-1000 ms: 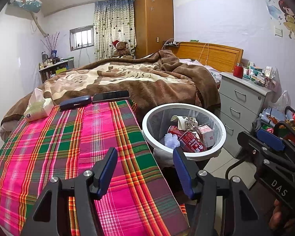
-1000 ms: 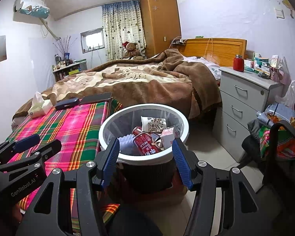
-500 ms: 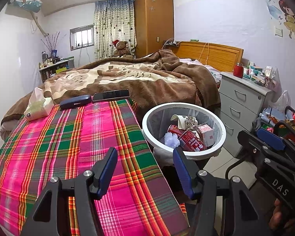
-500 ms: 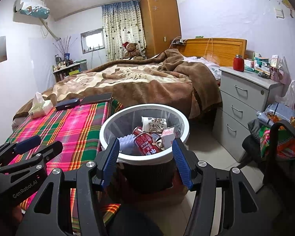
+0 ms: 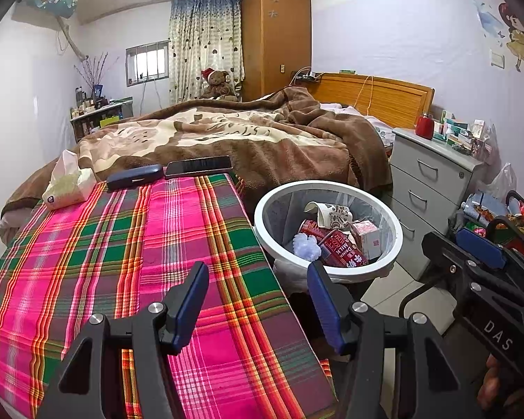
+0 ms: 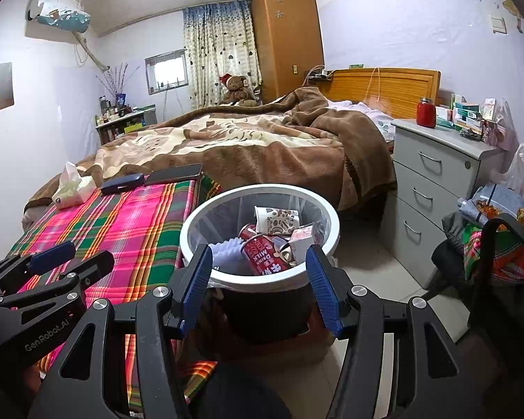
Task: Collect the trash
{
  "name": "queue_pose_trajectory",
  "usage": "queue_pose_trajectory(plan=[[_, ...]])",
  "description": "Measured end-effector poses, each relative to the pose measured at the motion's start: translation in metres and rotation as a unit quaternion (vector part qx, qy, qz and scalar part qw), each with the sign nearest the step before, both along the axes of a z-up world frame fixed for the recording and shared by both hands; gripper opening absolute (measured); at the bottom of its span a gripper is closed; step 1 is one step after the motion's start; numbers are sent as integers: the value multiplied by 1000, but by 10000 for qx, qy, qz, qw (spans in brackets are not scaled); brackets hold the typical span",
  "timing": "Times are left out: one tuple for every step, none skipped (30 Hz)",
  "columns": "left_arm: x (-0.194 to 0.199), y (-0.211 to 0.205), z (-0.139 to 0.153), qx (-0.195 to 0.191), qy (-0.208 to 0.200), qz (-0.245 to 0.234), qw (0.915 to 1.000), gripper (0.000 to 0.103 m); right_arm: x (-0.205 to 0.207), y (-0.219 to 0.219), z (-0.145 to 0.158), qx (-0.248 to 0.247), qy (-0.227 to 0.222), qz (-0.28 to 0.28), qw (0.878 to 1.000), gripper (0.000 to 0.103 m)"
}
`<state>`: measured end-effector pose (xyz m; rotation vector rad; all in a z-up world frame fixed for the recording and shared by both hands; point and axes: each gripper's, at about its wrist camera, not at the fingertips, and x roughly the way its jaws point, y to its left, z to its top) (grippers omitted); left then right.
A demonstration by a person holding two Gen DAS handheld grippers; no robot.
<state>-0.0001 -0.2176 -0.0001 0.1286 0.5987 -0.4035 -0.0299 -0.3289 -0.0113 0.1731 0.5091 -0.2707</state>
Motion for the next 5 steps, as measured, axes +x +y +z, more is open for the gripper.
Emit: queue_pose_trajectory(plan=[[0, 0, 0, 0, 2, 7, 10000, 58, 0, 1, 0, -3, 5, -1, 10000, 57], [0, 1, 0, -1, 4, 11, 10000, 58, 0, 1, 0, -3, 6, 0, 10000, 57], [0, 2, -1, -2, 7, 17, 10000, 58, 0, 1, 0, -1, 8, 5, 10000, 57], [1, 2, -1, -2, 14, 24, 10000, 58, 0, 1, 0, -5, 0, 8, 10000, 57], [1, 2, -1, 0, 23, 32, 10000, 58, 0, 1, 0, -7, 1, -2, 10000, 57]])
